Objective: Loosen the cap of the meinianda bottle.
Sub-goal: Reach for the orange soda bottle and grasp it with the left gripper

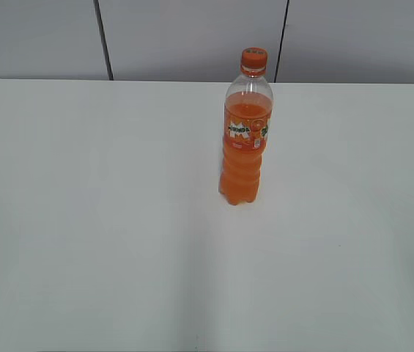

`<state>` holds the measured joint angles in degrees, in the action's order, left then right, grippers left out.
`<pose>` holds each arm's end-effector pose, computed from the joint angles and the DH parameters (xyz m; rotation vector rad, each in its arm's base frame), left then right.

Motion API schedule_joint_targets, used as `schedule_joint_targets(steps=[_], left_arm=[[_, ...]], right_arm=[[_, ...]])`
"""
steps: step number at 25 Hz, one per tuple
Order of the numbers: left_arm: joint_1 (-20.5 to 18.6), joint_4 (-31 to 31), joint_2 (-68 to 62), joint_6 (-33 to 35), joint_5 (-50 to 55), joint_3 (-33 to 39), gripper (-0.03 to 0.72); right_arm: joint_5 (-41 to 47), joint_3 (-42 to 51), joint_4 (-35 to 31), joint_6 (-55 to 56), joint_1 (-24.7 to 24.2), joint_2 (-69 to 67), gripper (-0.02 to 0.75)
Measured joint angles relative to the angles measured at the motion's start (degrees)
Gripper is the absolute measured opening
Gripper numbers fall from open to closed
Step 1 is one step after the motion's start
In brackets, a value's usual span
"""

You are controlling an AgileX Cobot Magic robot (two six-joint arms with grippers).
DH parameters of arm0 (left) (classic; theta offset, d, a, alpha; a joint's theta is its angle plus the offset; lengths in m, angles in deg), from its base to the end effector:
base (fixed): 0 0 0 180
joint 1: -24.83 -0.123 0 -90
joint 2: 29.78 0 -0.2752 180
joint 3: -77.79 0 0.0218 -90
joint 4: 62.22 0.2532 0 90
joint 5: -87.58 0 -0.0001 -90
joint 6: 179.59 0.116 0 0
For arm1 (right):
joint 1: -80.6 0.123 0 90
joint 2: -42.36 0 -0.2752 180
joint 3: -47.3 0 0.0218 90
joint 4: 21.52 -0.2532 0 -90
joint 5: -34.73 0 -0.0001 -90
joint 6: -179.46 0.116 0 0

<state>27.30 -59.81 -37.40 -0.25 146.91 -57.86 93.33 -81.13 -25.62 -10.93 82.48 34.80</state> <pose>0.0214 0.0033 0.2905 0.0275 1.9417 0.0131 0.0356 0.0083 0.2540 -0.2190 2.0410 -0.0064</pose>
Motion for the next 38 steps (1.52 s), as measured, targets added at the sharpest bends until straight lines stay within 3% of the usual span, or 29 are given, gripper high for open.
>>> schedule_joint_targets(steps=[11, 14, 18, 26, 31, 38], left_arm=[[0.0, 0.05, -1.33, 0.0, -0.22, 0.0, 0.436], [0.0, 0.05, -4.64, 0.0, -4.5, -0.76, 0.436], [0.0, 3.17, -11.7, 0.0, -17.03, -0.1, 0.436], [0.0, 11.03, -29.64, 0.0, -52.65, 4.99, 0.436], [0.0, 11.98, -41.06, 0.0, -70.87, 4.99, 0.436], [0.0, 12.03, -55.57, 0.0, -87.57, 5.05, 0.436]], right_arm=[[0.0, 0.0, 0.0, 0.0, 0.0, 0.0, 0.556], [0.0, 0.0, 0.0, 0.0, 0.0, 0.0, 0.556], [0.0, 0.0, 0.0, 0.0, 0.0, 0.0, 0.556], [0.0, 0.0, 0.0, 0.0, 0.0, 0.0, 0.556], [0.0, 0.0, 0.0, 0.0, 0.0, 0.0, 0.556], [-0.02, 0.0, 0.0, 0.0, 0.0, 0.0, 0.556]])
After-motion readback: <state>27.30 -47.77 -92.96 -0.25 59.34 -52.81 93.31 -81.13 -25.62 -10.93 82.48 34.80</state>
